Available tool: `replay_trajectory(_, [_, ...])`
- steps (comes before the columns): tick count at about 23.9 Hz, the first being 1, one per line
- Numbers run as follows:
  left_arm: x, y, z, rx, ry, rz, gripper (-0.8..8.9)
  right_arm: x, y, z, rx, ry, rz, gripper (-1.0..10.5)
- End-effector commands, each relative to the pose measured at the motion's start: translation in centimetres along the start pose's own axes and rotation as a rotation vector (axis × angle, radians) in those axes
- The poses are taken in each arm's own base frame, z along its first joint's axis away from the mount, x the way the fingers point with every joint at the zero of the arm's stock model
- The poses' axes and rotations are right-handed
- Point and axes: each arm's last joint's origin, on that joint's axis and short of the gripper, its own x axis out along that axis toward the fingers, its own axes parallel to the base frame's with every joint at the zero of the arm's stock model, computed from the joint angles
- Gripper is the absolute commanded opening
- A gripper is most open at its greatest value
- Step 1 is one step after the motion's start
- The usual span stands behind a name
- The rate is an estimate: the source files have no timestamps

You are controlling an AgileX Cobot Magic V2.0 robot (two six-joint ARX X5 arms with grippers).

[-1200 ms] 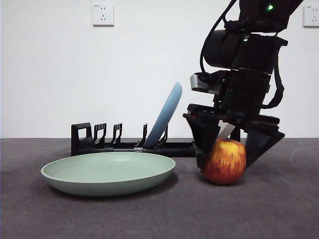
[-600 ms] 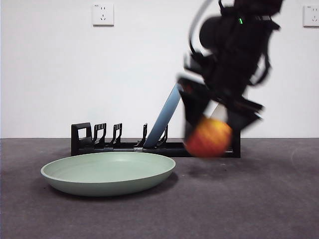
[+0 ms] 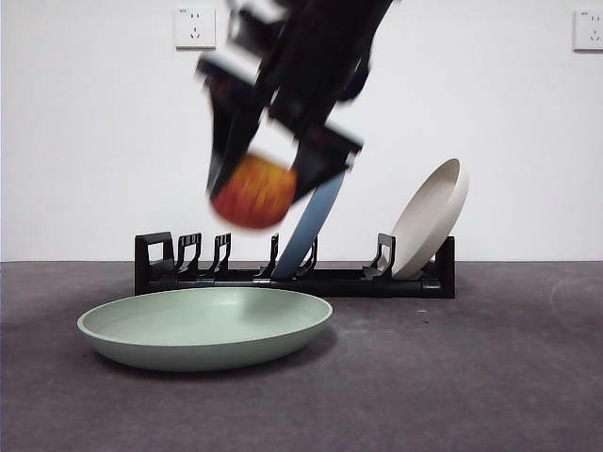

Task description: Take the green plate from the plate rack,put the plate on the table,take the apple from the table,put the apple in the plate

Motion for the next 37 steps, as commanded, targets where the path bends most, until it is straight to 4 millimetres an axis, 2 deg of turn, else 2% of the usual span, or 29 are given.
replay_trajectory(1, [0.1,0.0,-0.2,-0.004,0.006,0.004,4.08,2.8,0.3,-0.5,-0.005,0.040,-0.005,-0.1])
replay_trajectory(5, [0.1,0.0,-0.2,-0.002,0.010,0.004,4.08,6.3,0.9,-1.5,-0.019,0.111,0.004,-0.1])
replay_trajectory(9, [0.1,0.0,-0.4,0.011,0.030,0.005,4.08,8.6,1.2,-2.6,-0.036,0.176,-0.048,-0.1])
replay_trajectory(11, [0.0,0.0,-0.6,0.020,0.044,0.006,4.08,8.7,1.3,-2.6,-0.046,0.181,-0.064,0.2])
replay_trajectory(15, [0.0,0.0,-0.8,0.022,0.066,0.008,4.08,8.7,1.6,-2.6,-0.052,0.179,-0.056,3.0])
replay_trajectory(17, [0.0,0.0,-0.9,0.018,0.074,0.008,4.08,8.7,1.6,-2.7,-0.050,0.183,-0.057,3.8])
replay_trajectory(26, [0.0,0.1,-1.0,0.019,0.081,0.009,4.08,8.5,1.7,-2.6,-0.050,0.184,-0.054,3.9])
replay_trajectory(28, [0.2,0.0,-1.0,0.021,0.084,0.009,4.08,8.3,1.7,-2.4,-0.051,0.185,-0.054,4.7])
replay_trajectory(30, [0.3,-0.1,-0.9,0.024,0.089,0.010,4.08,8.3,1.7,-2.4,-0.051,0.183,-0.054,6.0])
replay_trajectory(37, [1.4,-0.8,-0.9,0.046,0.123,0.012,4.08,8.1,1.8,-2.2,-0.053,0.174,-0.053,6.0])
